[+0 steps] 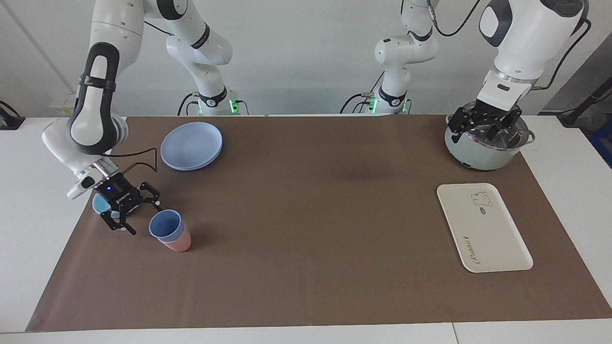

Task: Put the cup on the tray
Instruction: 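Move the right gripper to the nested blue and pink cups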

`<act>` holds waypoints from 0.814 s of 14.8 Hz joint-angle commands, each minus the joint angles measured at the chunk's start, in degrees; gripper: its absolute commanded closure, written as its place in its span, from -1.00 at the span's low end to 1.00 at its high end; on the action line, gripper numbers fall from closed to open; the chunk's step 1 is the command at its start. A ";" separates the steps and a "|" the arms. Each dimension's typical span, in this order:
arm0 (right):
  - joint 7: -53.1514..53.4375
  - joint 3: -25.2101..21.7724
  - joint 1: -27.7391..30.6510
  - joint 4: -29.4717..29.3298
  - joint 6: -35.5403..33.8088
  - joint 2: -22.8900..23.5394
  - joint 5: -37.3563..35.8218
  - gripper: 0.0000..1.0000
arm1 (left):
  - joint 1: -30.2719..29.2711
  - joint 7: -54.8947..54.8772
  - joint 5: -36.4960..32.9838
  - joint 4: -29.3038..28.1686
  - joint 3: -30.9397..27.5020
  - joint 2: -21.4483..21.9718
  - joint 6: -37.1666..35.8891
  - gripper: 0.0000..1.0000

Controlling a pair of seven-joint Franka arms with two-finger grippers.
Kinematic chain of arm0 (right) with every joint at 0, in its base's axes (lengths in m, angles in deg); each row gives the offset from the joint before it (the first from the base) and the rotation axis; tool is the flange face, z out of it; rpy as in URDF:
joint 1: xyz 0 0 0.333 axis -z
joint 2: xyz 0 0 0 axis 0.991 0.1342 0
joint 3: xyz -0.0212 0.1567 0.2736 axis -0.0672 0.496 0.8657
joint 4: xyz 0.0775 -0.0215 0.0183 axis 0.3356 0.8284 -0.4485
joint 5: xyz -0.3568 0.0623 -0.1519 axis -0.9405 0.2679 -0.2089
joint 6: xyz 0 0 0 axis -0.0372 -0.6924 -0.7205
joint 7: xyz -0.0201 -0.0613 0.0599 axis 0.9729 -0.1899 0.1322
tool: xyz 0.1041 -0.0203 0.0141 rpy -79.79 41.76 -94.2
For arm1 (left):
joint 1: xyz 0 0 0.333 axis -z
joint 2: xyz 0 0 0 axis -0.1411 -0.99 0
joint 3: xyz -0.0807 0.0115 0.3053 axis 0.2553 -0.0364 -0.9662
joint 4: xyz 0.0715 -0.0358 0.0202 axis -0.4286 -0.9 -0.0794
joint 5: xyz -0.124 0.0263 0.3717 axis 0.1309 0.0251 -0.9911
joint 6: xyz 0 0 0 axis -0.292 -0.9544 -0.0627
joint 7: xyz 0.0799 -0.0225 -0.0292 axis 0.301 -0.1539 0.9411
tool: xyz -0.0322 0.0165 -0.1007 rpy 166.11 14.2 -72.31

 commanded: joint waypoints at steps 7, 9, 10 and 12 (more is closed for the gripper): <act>-8.61 0.26 -5.31 -0.54 2.81 1.73 14.44 -1.00 | -0.50 0.49 -0.35 -1.92 0.30 1.82 -0.02 -1.00; -9.23 0.26 -5.13 -0.63 2.73 1.90 14.53 -1.00 | -0.50 0.48 -0.35 -1.83 0.30 1.82 -0.02 -1.00; -9.32 0.26 -5.22 -0.37 2.73 1.90 14.53 -1.00 | -0.50 0.57 -0.35 -1.83 0.30 1.82 -0.02 -1.00; -9.32 0.26 -5.31 -0.28 2.81 1.90 14.61 -1.00 | -0.50 0.48 -0.35 -1.83 0.30 1.82 -0.02 -1.00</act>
